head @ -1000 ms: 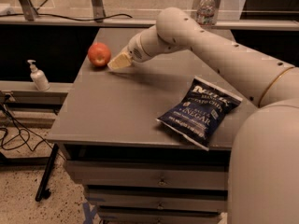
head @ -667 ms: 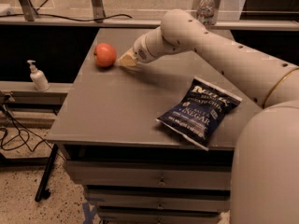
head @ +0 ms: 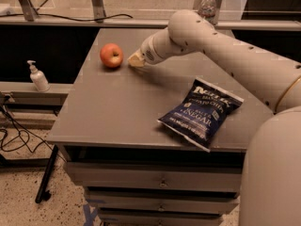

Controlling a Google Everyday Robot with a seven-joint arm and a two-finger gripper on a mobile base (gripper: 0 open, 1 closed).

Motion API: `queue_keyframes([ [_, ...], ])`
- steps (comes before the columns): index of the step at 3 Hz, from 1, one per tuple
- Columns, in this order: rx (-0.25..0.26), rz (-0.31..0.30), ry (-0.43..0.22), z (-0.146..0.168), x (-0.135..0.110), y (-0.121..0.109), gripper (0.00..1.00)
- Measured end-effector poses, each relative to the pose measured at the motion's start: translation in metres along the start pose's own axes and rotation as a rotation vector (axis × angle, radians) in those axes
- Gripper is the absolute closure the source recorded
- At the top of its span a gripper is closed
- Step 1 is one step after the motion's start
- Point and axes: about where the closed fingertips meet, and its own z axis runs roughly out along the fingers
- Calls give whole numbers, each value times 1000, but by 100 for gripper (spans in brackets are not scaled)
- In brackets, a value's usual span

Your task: Pick apple

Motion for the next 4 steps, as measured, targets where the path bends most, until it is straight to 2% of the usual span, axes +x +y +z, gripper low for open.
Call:
queue_keyframes([
  [2,37,-28,40,-32,25,-9,40],
  [3,55,-55,30,-48,25,-15,17],
  [4,49,-62,-36,-60,3,-18,0],
])
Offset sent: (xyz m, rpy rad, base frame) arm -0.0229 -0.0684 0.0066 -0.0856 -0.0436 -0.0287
